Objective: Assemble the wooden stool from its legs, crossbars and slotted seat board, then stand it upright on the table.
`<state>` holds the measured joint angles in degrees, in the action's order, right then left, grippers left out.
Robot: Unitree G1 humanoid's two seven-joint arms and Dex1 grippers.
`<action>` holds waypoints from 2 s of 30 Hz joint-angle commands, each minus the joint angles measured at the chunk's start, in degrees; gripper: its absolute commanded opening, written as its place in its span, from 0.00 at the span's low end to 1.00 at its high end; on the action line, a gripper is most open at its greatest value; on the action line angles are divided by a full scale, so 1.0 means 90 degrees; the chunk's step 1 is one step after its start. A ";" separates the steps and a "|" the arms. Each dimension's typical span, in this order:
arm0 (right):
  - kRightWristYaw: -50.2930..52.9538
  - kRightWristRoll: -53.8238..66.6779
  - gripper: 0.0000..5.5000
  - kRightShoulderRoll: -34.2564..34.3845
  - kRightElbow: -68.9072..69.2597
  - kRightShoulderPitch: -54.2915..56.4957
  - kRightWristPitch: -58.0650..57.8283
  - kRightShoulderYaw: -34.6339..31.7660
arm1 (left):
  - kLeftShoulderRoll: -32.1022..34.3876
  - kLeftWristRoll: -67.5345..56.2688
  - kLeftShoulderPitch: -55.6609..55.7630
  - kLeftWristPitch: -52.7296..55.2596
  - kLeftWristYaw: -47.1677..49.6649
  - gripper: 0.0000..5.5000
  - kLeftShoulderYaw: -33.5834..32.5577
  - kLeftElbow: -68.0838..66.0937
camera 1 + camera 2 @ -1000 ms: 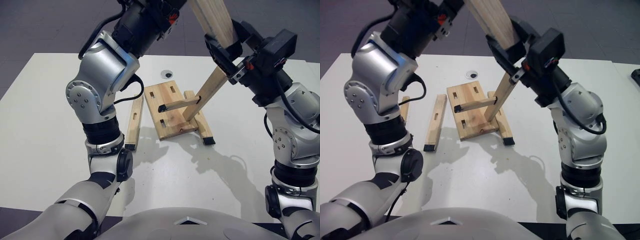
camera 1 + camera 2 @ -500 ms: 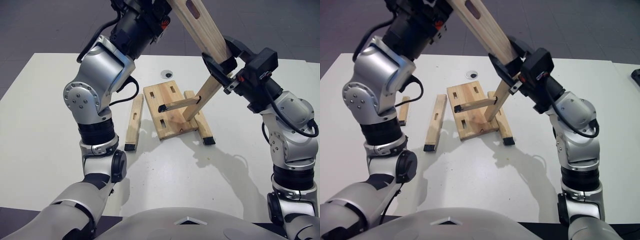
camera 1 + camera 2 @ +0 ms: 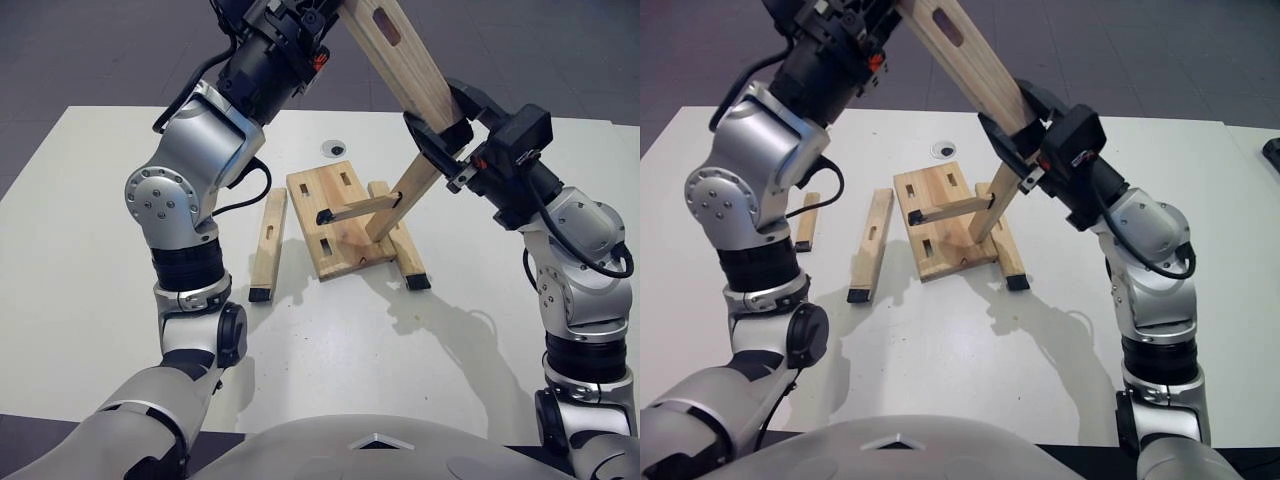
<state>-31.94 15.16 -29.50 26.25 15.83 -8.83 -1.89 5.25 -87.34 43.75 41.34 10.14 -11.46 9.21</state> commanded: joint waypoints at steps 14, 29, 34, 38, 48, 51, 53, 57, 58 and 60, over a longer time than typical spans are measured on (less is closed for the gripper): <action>-0.0054 -0.0380 0.38 -0.0216 -0.0225 -0.0108 -0.0066 0.0165 | 0.0121 0.1752 -0.0352 -0.0612 -0.1112 0.19 0.0132 0.0436; -0.0243 -0.0406 0.38 -0.0255 -0.0553 0.0073 0.0164 0.0203 | -0.0309 0.1309 -0.0372 -0.0634 -0.1222 0.40 -0.0241 0.0477; -0.0237 -0.0444 0.38 -0.0252 -0.0596 0.0050 0.0238 0.0227 | -0.0264 0.1197 -0.0344 -0.0622 -0.1212 0.54 -0.0300 0.0405; -0.0300 -0.0468 0.38 -0.0268 -0.0593 0.0010 0.0280 0.0261 | -0.0245 0.1205 -0.0334 -0.0615 -0.1231 0.68 -0.0301 0.0365; -0.0519 -0.0460 0.38 -0.0332 -0.0524 -0.0053 0.0400 0.0303 | -0.0275 0.1242 -0.0370 -0.0568 -0.1096 0.69 -0.0276 0.0176; -0.0525 -0.0491 0.38 -0.0327 -0.0541 -0.0039 0.0423 0.0313 | -0.0273 0.1207 -0.0383 -0.0550 -0.1099 0.61 -0.0276 0.0179; -0.0507 -0.0523 0.38 -0.0319 -0.0559 -0.0025 0.0438 0.0315 | -0.0280 0.1173 -0.0386 -0.0550 -0.1115 0.55 -0.0287 0.0176; -0.0476 -0.0566 0.38 -0.0311 -0.0605 0.0003 0.0464 0.0324 | -0.0292 0.1122 -0.0393 -0.0567 -0.1149 0.43 -0.0325 0.0165; -0.0467 -0.0576 0.38 -0.0309 -0.0610 0.0005 0.0468 0.0326 | -0.0294 0.1111 -0.0392 -0.0566 -0.1164 0.41 -0.0329 0.0159; -0.0448 -0.0593 0.38 -0.0301 -0.0617 0.0009 0.0473 0.0329 | -0.0294 0.1093 -0.0390 -0.0564 -0.1186 0.36 -0.0336 0.0153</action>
<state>-35.56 11.12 -31.77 21.94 16.52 -3.36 0.20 2.84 -76.53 40.00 36.17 0.19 -14.41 10.11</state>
